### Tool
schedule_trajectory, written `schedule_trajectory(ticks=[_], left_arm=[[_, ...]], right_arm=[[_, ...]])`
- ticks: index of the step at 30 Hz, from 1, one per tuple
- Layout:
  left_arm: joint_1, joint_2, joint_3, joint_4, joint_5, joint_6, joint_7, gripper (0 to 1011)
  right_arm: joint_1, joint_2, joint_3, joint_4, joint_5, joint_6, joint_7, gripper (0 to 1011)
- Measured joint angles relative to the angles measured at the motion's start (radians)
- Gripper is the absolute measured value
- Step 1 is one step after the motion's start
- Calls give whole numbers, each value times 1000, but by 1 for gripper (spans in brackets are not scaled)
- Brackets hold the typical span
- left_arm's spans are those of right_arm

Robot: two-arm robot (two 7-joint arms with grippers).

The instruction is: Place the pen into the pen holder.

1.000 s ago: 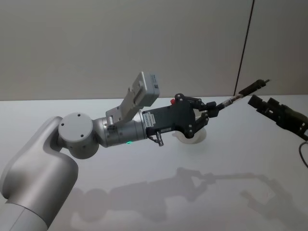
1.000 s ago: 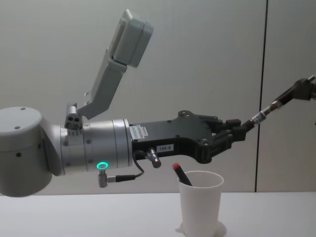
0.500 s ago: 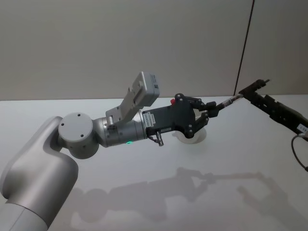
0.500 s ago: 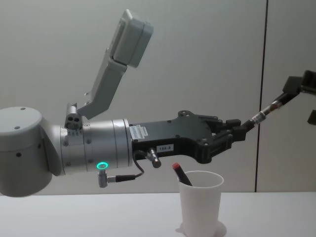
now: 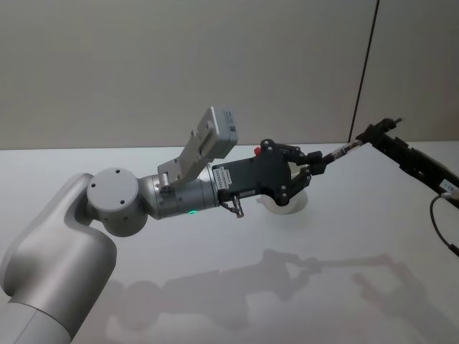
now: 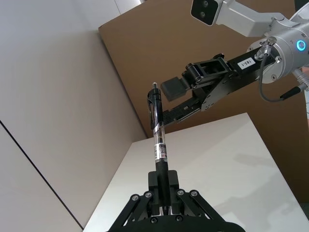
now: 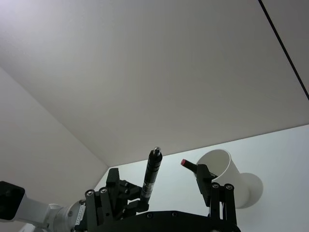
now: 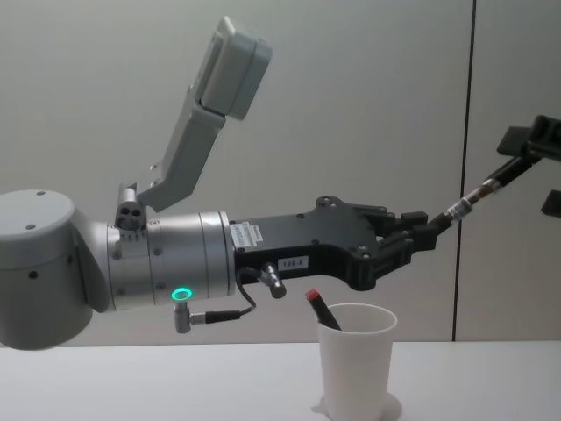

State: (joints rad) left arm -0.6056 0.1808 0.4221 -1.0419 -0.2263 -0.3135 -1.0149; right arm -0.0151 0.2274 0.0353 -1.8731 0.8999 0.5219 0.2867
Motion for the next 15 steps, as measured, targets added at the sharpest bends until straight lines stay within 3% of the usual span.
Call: schedule_trajectory(ticks=[15], left_arm=[[0, 0, 0, 0, 0, 0, 0, 127]], right_arm=[[2, -2, -17, 0, 37, -19, -40, 1001]])
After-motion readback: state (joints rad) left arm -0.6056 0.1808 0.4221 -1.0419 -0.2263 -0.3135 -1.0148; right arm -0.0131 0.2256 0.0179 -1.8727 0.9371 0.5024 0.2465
